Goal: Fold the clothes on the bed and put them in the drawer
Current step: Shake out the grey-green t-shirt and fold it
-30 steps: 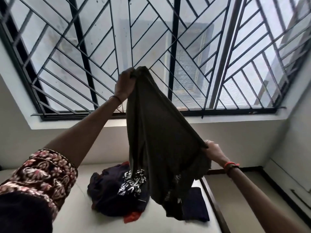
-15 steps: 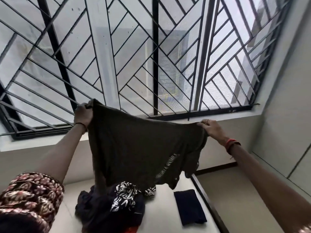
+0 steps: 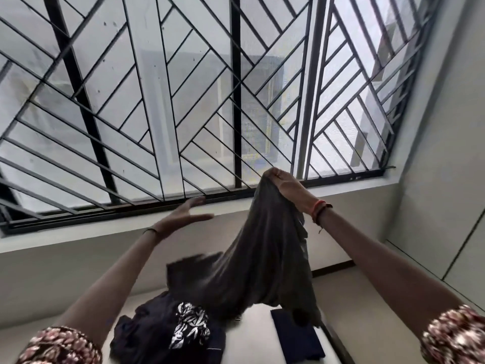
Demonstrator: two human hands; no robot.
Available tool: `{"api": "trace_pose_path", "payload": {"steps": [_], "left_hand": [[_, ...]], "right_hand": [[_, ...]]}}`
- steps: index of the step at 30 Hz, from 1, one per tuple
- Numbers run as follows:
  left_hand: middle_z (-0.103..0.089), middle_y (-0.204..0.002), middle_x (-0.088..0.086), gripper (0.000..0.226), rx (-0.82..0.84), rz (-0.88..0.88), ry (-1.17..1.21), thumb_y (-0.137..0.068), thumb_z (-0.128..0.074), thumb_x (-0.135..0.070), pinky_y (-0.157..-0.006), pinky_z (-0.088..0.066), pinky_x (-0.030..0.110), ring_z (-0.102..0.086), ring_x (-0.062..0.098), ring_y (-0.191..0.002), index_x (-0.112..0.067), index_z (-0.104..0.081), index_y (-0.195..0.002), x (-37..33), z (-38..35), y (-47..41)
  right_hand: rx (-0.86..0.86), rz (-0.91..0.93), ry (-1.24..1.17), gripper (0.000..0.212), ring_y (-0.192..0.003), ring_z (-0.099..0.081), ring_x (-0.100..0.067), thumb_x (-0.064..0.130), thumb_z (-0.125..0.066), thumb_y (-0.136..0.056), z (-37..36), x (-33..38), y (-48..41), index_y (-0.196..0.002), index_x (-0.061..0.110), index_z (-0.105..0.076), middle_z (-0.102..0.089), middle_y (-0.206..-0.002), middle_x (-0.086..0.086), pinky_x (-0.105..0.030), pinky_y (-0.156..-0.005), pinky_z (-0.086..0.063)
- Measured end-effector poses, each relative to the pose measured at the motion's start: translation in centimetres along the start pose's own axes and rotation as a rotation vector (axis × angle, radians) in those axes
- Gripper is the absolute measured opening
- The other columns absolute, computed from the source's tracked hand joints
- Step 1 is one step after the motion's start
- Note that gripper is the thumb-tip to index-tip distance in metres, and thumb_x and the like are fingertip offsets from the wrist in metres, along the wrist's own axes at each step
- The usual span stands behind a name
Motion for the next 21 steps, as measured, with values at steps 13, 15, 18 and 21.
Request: {"api": "trace_pose_path", "payload": {"steps": [13, 15, 18, 21], "left_hand": [[-0.069, -0.096, 0.0, 0.029, 0.269, -0.107, 0.359, -0.091, -0.061, -0.021, -0.084, -0.053, 0.021, -0.064, 0.007, -0.083, -0.004, -0.065, -0.114, -11.8, -14.2, -2.0], [-0.068, -0.094, -0.003, 0.026, 0.243, -0.107, 0.405, -0.093, -0.058, -0.023, -0.075, -0.053, 0.016, -0.064, 0.005, -0.079, -0.01, -0.065, -0.114, -12.7, -14.2, -2.1], [-0.069, -0.082, -0.003, 0.013, 0.171, -0.086, 0.423, -0.094, -0.057, -0.026, -0.067, -0.053, 0.017, -0.064, 0.008, -0.071, -0.02, -0.068, -0.089, -13.8, -13.5, -2.5], [-0.07, -0.066, -0.005, 0.02, 0.156, -0.076, 0.443, -0.093, -0.057, -0.028, -0.06, -0.053, 0.017, -0.064, 0.006, -0.06, -0.018, -0.066, -0.078, -14.5, -12.9, -2.9]], "right_hand": [[0.198, -0.093, 0.043, 0.033, -0.073, -0.057, -0.009, 0.045, -0.073, -0.075, 1.6, -2.2, 2.5, -0.087, 0.016, -0.059, -0.064, -0.082, -0.003, -0.023, -0.065, -0.045], [0.287, -0.177, -0.038, 0.043, -0.08, -0.061, -0.011, 0.042, -0.078, -0.073, 2.6, -4.6, 4.3, -0.1, 0.013, -0.061, -0.067, -0.091, -0.004, -0.023, -0.069, -0.05], [0.401, -0.242, -0.036, 0.03, -0.066, -0.061, -0.012, 0.027, -0.079, -0.074, 3.4, -8.1, 7.6, -0.089, 0.008, -0.061, -0.067, -0.078, -0.007, -0.022, -0.058, -0.049], [0.327, -0.266, -0.14, 0.027, -0.066, -0.056, -0.01, 0.031, -0.082, -0.069, 4.4, -10.7, 9.6, -0.082, 0.013, -0.066, -0.065, -0.075, -0.002, -0.02, -0.059, -0.043]]}}
Point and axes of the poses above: each hand's wrist, its own y-axis away from the middle knuckle, its own z-axis out of the back of the hand, x = y × z, the point moved 10 cm from there along -y, towards the middle knuckle
